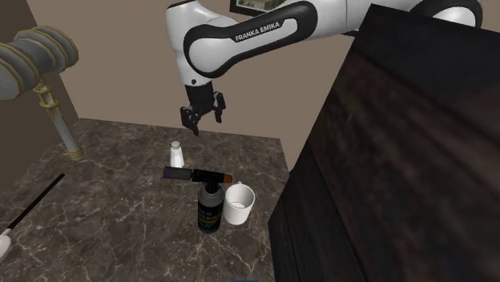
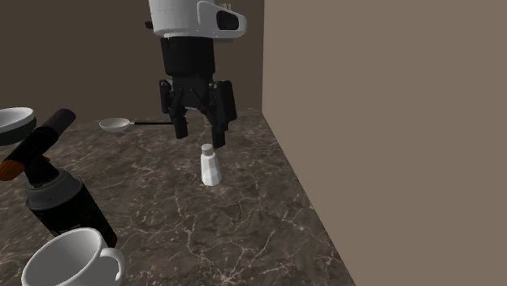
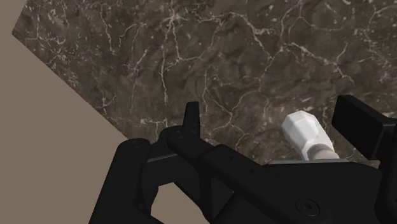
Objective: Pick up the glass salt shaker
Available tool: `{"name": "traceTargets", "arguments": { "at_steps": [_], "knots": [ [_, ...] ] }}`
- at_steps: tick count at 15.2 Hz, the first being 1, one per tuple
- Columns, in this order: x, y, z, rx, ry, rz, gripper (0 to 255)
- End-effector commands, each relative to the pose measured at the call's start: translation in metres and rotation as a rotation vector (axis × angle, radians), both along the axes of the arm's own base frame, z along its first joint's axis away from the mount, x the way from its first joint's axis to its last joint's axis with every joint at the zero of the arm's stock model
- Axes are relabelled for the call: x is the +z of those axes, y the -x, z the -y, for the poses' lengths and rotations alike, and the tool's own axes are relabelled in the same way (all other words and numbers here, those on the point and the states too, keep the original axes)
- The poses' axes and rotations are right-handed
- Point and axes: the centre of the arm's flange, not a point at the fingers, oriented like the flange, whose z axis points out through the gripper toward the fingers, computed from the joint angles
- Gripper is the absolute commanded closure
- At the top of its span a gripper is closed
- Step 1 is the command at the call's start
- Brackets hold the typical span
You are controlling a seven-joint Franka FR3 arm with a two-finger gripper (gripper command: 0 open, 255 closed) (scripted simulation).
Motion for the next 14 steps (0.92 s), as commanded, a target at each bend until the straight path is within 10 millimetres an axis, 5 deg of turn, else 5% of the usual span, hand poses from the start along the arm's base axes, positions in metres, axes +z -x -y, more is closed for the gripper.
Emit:
{"name": "traceTargets", "arguments": {
  "at_steps": [1,8,14],
  "knots": [
    [-0.015,-0.018,-0.017,-0.002,0.005,0.001,0],
    [-0.057,-0.075,-0.078,-0.004,0.021,0.006,0],
    [-0.086,-0.078,-0.082,-0.004,0.022,0.006,0]
  ]
}}
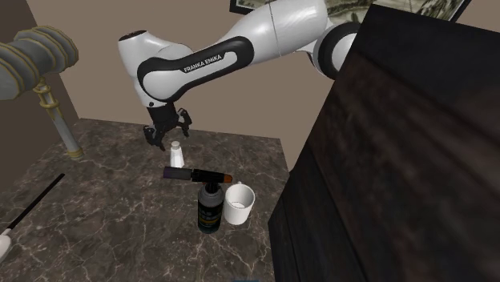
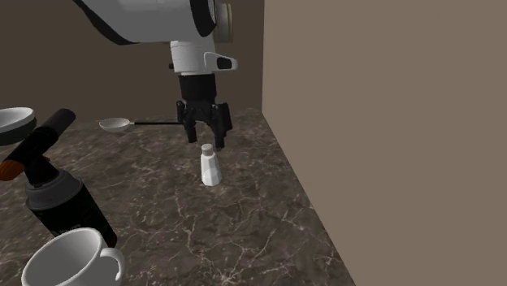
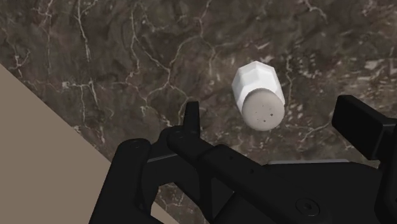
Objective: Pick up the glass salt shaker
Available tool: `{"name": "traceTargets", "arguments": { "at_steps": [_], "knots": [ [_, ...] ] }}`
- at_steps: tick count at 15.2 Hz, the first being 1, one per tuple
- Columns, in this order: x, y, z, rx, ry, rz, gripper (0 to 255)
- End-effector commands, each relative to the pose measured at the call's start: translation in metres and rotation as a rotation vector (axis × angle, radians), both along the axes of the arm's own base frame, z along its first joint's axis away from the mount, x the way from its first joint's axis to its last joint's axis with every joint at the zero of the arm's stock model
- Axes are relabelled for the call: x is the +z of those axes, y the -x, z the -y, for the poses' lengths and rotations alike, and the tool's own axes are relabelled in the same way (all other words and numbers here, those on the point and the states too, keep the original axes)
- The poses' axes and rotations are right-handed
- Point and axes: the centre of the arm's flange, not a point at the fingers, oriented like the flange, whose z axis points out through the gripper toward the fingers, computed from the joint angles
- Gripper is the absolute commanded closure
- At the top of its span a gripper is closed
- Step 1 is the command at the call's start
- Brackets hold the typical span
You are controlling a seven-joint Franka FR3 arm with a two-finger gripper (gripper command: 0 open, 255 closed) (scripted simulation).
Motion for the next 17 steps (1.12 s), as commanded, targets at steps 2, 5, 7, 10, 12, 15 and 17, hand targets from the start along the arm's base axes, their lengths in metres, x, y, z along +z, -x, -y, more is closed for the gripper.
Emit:
{"name": "traceTargets", "arguments": {
  "at_steps": [2,5,7,10,12,15,17],
  "knots": [
    [-0.019,0.000,-0.001,0.000,0.000,0.000,0],
    [-0.019,0.001,-0.001,0.000,0.000,0.000,255],
    [-0.019,0.000,-0.001,0.000,0.000,0.000,255],
    [-0.019,0.000,-0.001,0.000,0.000,0.000,255],
    [-0.018,0.000,0.000,0.000,0.000,0.000,255],
    [-0.014,0.000,-0.001,0.000,0.000,0.000,255],
    [-0.003,0.000,-0.001,0.000,0.000,0.000,255]
  ]
}}
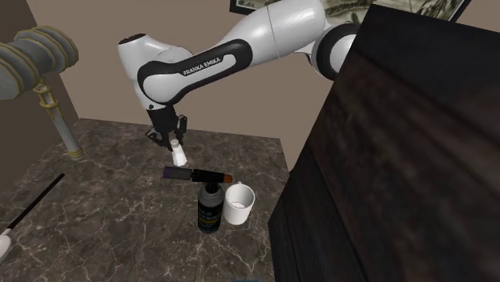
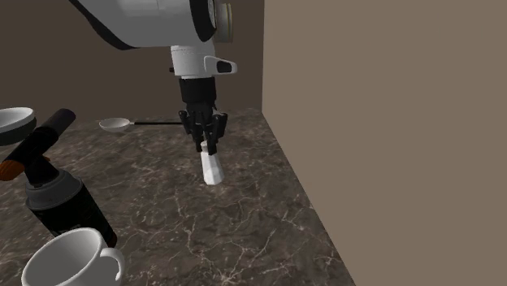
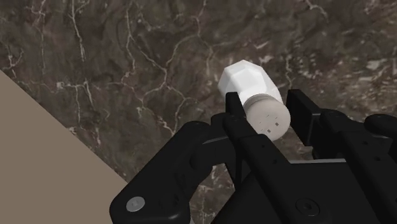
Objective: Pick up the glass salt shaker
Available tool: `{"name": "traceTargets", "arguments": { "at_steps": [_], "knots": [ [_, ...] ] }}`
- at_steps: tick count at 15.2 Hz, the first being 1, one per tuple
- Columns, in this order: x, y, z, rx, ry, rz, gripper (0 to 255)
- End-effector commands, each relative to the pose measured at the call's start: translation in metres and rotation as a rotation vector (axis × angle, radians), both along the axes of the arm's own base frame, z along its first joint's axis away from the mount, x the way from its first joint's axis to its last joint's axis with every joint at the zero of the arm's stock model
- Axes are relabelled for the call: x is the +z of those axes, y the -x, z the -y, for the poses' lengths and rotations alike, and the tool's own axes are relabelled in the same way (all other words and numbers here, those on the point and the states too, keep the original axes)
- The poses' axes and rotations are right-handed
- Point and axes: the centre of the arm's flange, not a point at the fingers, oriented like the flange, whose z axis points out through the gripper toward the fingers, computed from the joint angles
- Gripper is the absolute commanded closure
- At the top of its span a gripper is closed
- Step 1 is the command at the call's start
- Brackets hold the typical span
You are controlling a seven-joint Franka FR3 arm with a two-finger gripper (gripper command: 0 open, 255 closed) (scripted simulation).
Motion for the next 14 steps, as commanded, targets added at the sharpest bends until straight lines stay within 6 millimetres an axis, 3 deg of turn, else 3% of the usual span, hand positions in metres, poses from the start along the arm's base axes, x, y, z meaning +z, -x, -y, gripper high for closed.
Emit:
{"name": "traceTargets", "arguments": {
  "at_steps": [1,12,14],
  "knots": [
    [0.009,0.000,0.000,0.000,0.000,-0.001,255],
    [0.067,0.000,0.000,0.000,0.000,-0.001,255],
    [0.068,0.000,0.000,0.000,0.000,-0.001,255]
  ]
}}
